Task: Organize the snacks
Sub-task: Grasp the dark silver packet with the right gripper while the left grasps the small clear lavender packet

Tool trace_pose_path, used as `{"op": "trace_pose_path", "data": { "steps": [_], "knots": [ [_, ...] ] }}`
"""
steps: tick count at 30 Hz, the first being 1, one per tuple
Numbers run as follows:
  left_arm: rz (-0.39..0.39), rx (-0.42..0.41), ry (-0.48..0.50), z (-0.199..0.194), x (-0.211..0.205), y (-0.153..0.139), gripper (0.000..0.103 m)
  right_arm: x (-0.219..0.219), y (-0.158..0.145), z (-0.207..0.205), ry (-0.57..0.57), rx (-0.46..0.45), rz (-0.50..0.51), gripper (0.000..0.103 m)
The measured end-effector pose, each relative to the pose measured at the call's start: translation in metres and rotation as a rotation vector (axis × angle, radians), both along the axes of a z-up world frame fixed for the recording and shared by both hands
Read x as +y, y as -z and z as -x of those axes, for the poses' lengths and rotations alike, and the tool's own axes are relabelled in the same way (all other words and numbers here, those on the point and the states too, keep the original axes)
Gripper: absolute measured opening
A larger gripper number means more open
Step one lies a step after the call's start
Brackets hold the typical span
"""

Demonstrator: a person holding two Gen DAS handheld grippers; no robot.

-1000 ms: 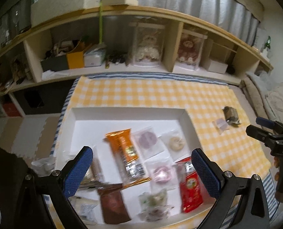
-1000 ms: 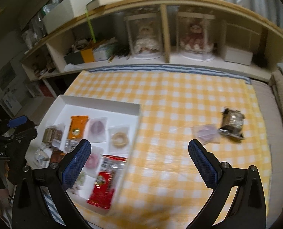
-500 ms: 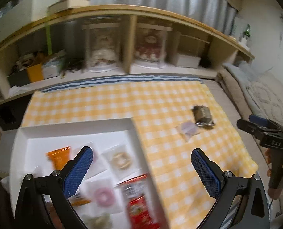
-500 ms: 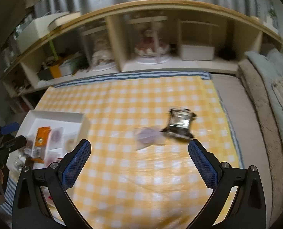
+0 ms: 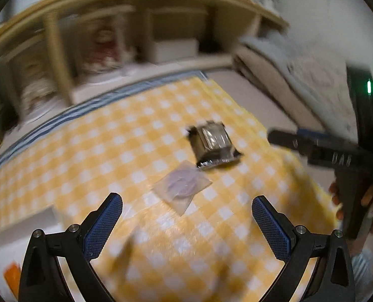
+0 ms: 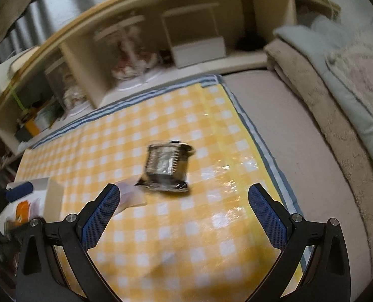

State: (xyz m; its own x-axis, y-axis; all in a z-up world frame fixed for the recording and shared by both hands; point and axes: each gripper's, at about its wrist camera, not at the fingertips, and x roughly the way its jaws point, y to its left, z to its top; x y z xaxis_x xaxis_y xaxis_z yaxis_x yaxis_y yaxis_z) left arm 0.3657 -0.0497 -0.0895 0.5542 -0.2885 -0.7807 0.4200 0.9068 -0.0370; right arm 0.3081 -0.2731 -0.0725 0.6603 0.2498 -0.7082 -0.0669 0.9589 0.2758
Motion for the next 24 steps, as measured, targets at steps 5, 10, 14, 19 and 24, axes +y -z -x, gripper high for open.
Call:
{"op": "trace_pose_path", "data": {
  "steps": [5, 10, 14, 19, 24],
  "knots": [
    [-0.047, 0.09, 0.126, -0.049, -0.024, 0.04, 0.103, 0.003, 0.015, -0.028, 0.008, 0.037, -0.015, 0.103],
    [-0.102, 0.137, 0.194, -0.086, -0.044, 0.065, 0.101, 0.012, 0.031, -0.053, -0.009, 0.106, -0.056, 0.103],
    [-0.157, 0.167, 0.271, -0.109, -0.058, 0.079, 0.091, 0.023, 0.044, -0.067, -0.023, 0.146, -0.079, 0.096],
    [-0.185, 0.22, 0.355, -0.118, -0.07, 0.093, 0.081, 0.04, 0.055, -0.076, -0.044, 0.146, -0.087, 0.091],
    [-0.273, 0.208, 0.388, -0.118, -0.078, 0.104, 0.073, 0.059, 0.069, -0.08, -0.056, 0.166, -0.033, 0.076]
  ]
}}
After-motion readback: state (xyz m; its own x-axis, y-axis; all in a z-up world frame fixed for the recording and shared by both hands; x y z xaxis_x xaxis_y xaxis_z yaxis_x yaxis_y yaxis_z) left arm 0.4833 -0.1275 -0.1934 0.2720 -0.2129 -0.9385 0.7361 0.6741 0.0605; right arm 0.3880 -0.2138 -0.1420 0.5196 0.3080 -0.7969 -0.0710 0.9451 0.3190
